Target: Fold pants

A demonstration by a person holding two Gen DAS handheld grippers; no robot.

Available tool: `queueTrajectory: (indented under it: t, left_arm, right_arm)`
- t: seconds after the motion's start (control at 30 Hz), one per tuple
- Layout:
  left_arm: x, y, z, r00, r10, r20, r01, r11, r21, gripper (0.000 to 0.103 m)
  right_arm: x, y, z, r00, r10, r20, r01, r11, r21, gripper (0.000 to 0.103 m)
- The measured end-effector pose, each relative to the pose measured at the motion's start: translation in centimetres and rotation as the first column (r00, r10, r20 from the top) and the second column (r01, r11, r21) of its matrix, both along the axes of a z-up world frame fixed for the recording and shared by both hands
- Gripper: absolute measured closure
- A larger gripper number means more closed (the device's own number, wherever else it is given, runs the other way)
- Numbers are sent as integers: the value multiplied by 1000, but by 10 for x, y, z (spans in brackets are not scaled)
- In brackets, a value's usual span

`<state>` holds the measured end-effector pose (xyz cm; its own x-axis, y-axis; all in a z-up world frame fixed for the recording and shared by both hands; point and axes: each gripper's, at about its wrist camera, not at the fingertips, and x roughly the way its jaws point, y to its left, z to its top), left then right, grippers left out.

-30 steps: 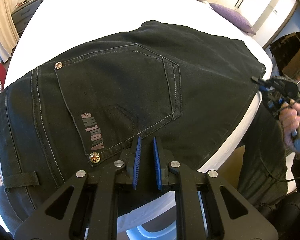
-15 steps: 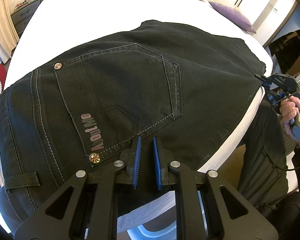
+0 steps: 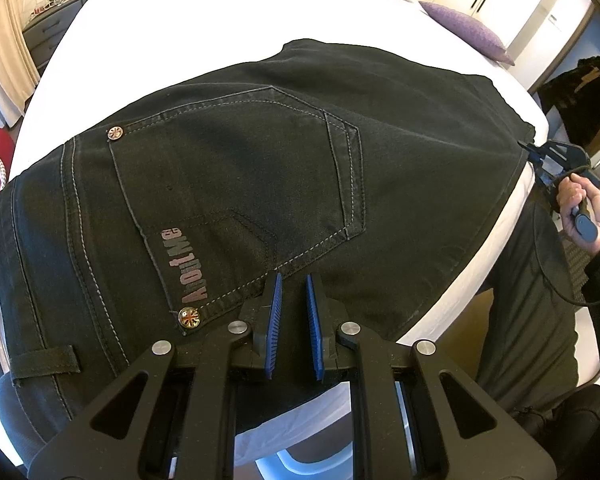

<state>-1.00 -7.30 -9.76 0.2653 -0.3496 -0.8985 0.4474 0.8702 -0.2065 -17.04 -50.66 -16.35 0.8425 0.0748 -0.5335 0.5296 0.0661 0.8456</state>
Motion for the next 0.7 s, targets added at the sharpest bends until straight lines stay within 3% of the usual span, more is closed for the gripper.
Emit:
queueTrajectory:
  t: [0.17, 0.27, 0.4, 0.6, 0.7]
  left_arm:
    - [1, 0, 0, 1000, 3, -2, -3, 1000, -6, 91]
    - [0, 0, 0, 1000, -2, 1, 2, 1000, 2, 91]
    - [0, -1, 0, 1000, 1, 1, -1, 1000, 3, 91]
    - [0, -2, -1, 1000, -2, 0, 2, 1000, 8, 91]
    - [2, -3, -1, 1000, 0, -2, 0, 1000, 3, 91]
  right_arm:
    - [10, -7, 14, 1000, 24, -12, -24, 999, -39, 96]
    - [8, -31, 14, 998, -59, 28, 60, 998, -27, 89]
    - [3, -53, 4, 993, -115, 41, 114, 993, 21, 100]
    - [-22, -43, 6, 981, -188, 47, 187, 982, 30, 101]
    - [-15, -42, 13, 989, -146, 11, 146, 988, -43, 101]
